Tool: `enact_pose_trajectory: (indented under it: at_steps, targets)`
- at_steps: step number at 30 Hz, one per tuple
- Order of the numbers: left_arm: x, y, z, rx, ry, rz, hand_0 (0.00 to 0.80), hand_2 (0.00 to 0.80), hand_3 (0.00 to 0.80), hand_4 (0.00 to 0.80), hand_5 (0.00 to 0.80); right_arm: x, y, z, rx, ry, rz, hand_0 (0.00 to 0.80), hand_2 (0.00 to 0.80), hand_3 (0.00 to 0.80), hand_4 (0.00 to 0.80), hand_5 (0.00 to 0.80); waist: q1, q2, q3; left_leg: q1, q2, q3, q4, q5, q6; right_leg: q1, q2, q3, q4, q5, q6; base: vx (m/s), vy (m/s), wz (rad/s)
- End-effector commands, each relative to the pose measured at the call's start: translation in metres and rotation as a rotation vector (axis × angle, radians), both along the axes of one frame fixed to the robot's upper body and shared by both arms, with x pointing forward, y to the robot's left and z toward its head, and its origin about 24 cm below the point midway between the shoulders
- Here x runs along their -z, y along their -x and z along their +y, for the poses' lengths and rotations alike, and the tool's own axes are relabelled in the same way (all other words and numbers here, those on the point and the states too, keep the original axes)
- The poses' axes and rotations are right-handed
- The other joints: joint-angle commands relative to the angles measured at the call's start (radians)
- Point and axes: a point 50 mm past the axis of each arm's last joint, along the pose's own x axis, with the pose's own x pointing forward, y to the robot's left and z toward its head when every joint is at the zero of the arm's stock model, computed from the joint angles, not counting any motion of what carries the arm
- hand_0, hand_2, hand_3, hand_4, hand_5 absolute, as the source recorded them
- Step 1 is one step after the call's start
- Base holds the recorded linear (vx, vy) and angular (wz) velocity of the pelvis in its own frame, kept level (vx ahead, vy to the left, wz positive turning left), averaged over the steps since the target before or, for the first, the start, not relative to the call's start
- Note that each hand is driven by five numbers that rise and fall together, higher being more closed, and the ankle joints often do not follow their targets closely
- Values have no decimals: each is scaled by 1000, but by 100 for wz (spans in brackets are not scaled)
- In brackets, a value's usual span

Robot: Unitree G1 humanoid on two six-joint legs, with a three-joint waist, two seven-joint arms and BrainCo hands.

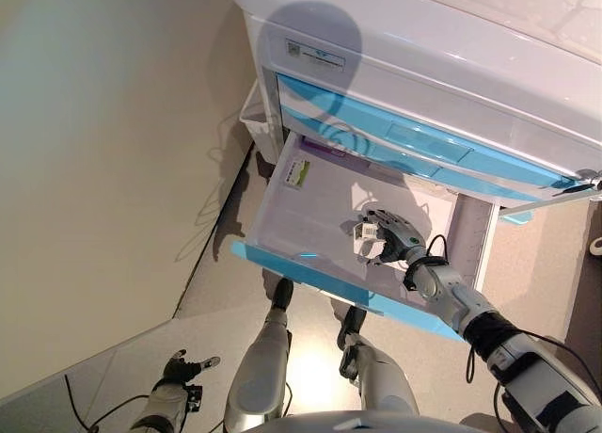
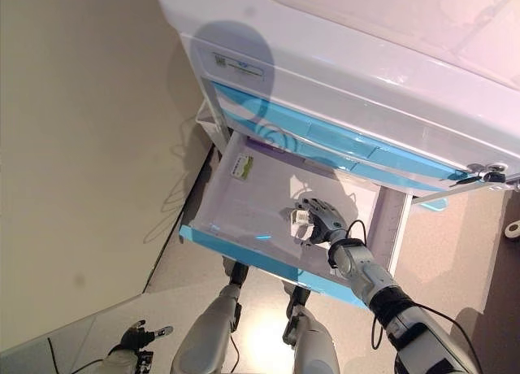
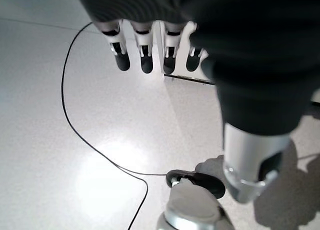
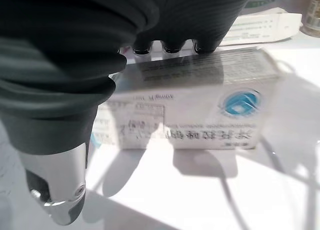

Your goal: Open the drawer and pick up the medicine

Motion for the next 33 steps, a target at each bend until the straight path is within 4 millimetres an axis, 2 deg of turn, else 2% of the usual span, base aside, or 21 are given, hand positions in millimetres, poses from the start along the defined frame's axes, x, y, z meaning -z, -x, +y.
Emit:
enact_pose_trajectory:
  at_steps: [1, 8, 9, 11, 16, 26, 30, 31, 32, 33]
  targets:
    - [4, 7, -2, -30, -7, 26, 0, 0, 0, 0, 0, -8, -5, 15, -33, -24, -65, 0, 0, 0, 0, 0, -6, -10, -39, -35, -46, 24, -32, 24, 6, -64, -33, 32, 75, 19, 50, 0, 0, 0]
    - [4, 4, -7, -30, -5, 12, 0, 0, 0, 0, 0, -7, -10, 13, 6, -16, -86, 0, 0, 0, 0, 0, -6, -4, -30, -35, -47, 28, -36, 24, 6, -68, -33, 37, 75, 18, 50, 1, 2, -1]
    - [5, 4, -9, -27, 1, 11, 0, 0, 0, 0, 0, -5, -12, 12, 18, 4, -77, 417, 417, 417, 417, 417, -5, 0, -29, -40, -48, 27, -40, 30, 6, -72, -34, 34, 72, 23, 50, 0, 0, 0]
    - [5, 4, -10, -29, 5, 12, 0, 0, 0, 0, 0, -9, -15, 15, 7, 20, -91, 800, 800, 800, 800, 800, -5, 2, -24, -36, -48, 27, -39, 26, 6, -71, -34, 37, 75, 20, 50, 0, 0, 0]
    - [5, 2, -13, -20, 11, 13, 0, 0, 0, 0, 0, -7, -17, 13, 9, 59, -90, 800, 800, 800, 800, 800, -3, 7, -21, -36, -48, 25, -48, 33, 4, -74, -36, 34, 76, 22, 50, 4, -1, 2]
    - [5, 0, -13, -24, 13, 7, 0, 0, 0, 0, 0, -18, -18, 10, -24, 88, -138, 800, 800, 800, 800, 800, -11, 4, -37, -36, -50, 9, -69, 45, 2, -73, -39, 28, 68, 25, 51, 0, 0, 0]
    - [5, 3, -8, -46, 11, 15, 0, 0, 0, 0, 0, -34, -16, 19, -117, 98, -167, 800, 800, 800, 800, 800, -16, -7, -44, -29, -48, 12, -70, 39, 2, -69, -36, 33, 66, 24, 51, 5, -5, 1]
    - [5, 7, -3, -70, 10, 29, 0, 0, 0, 0, 0, -50, -15, 33, -207, 78, -185, 800, 800, 800, 800, 800, -18, -21, -47, -21, -43, 21, -69, 30, 2, -66, -30, 39, 62, 26, 53, -2, -5, 3]
    - [5, 7, -4, -70, 10, 28, 0, 0, 0, 0, 0, -51, -15, 33, -206, 79, -185, 800, 800, 800, 800, 800, -18, -20, -48, -24, -43, 20, -71, 35, 3, -68, -30, 38, 59, 31, 53, 0, 0, 0]
    - [4, 11, 3, -96, 8, 40, 0, 0, 0, 0, 0, -68, -10, 46, -290, -11, -169, 800, 800, 800, 800, 800, -20, -35, -49, -20, -37, 30, -71, 34, 0, -66, -23, 44, 50, 35, 54, 0, 0, 0]
